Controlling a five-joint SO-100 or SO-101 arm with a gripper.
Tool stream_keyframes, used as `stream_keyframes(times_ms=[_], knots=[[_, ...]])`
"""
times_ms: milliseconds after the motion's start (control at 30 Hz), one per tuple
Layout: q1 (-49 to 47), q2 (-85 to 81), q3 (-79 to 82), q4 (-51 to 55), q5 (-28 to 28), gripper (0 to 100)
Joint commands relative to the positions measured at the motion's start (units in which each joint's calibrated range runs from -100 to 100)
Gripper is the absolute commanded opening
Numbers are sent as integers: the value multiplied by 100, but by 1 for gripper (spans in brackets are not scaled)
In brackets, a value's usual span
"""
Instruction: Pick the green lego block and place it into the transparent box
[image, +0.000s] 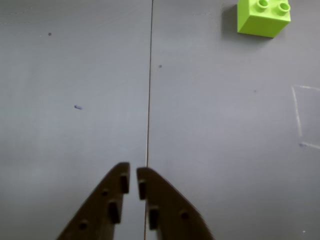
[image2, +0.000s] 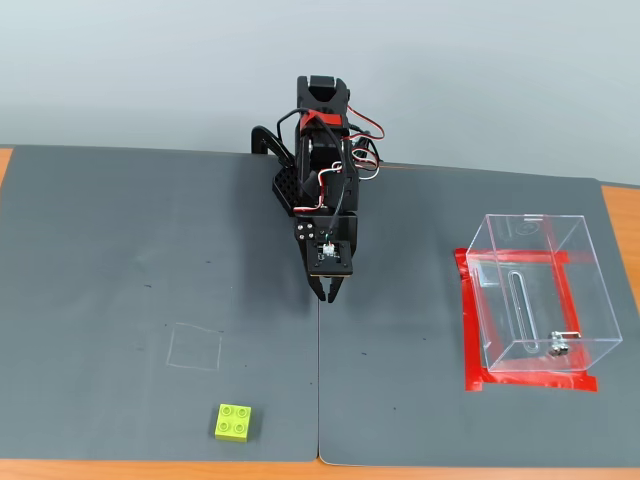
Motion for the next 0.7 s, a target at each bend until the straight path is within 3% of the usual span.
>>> stream_keyframes(times_ms=[0, 667], knots=[[50, -60, 27, -30, -8, 2], [-3, 110, -82, -56, 23, 2]])
